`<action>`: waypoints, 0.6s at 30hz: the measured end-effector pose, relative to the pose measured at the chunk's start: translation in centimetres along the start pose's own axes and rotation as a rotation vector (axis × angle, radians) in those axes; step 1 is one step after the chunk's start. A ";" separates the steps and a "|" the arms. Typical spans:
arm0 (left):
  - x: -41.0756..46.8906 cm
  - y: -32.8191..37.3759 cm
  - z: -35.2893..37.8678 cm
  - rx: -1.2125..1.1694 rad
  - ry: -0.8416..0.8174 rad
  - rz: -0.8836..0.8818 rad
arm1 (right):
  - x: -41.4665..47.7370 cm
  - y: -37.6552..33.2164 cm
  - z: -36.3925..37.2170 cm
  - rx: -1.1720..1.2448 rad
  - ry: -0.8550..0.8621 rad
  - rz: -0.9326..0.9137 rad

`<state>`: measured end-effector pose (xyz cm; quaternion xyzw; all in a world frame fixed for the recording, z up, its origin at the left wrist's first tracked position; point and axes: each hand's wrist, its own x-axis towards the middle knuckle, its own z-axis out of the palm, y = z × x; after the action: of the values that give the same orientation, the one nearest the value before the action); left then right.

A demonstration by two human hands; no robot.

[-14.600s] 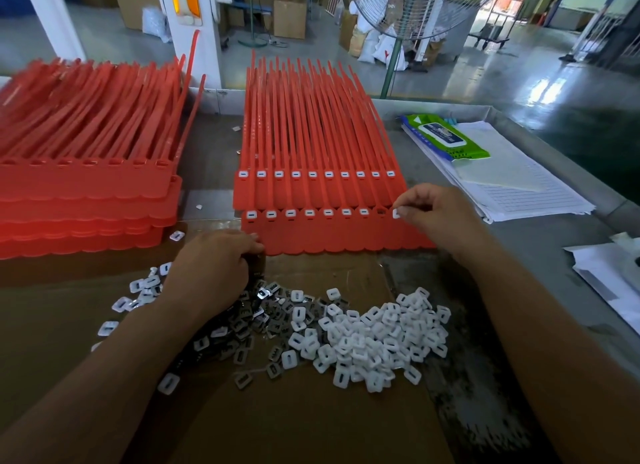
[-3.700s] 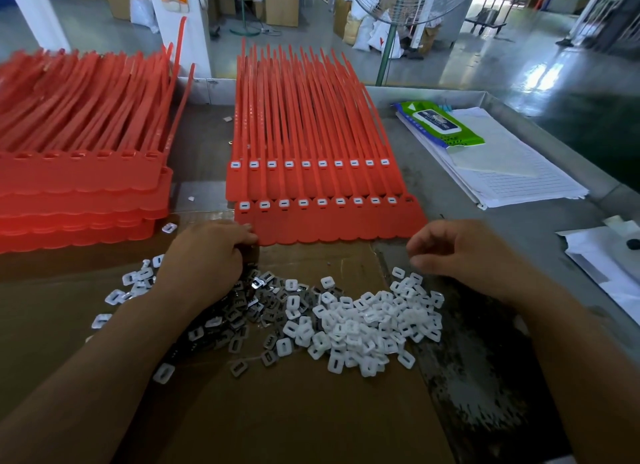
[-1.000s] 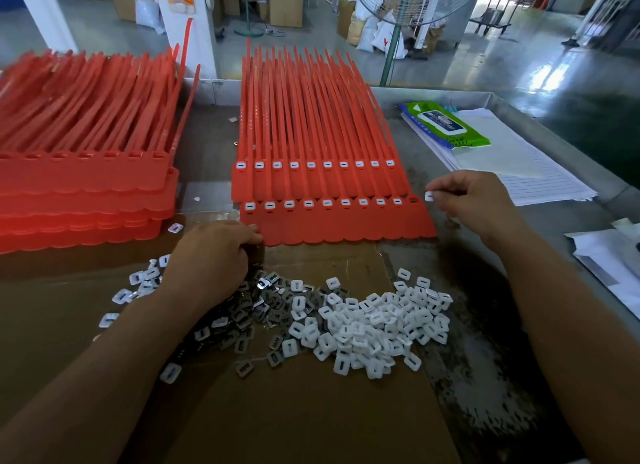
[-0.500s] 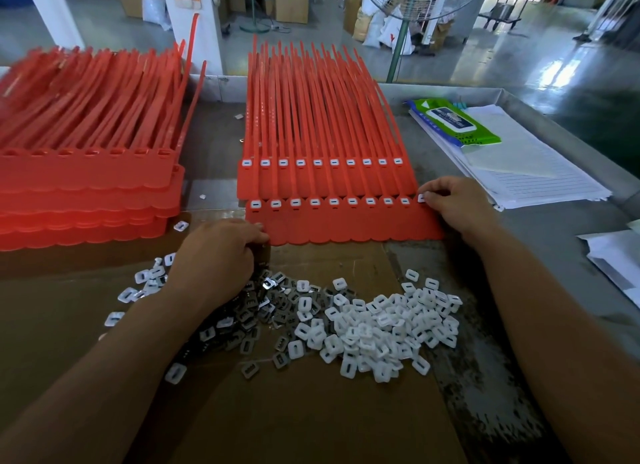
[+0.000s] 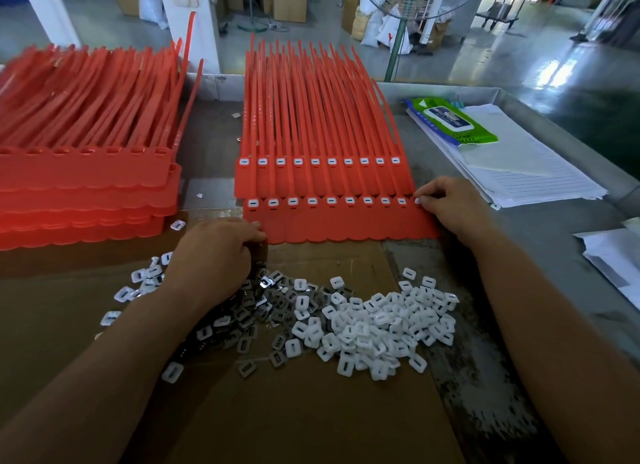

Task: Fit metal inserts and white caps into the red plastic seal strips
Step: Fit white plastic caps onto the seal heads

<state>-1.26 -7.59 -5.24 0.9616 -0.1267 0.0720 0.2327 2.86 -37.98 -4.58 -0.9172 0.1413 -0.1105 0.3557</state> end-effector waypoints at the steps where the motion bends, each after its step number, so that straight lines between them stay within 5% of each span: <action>1: 0.0 0.0 0.0 0.000 -0.001 0.000 | 0.0 0.0 0.1 0.000 0.010 -0.001; 18: -0.1 0.0 0.1 -0.019 0.011 0.002 | 0.3 -1.2 -0.4 0.242 -0.016 0.203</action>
<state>-1.34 -7.59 -5.31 0.9588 -0.1270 0.0762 0.2424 3.19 -37.48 -3.39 -0.8495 0.2162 -0.0827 0.4741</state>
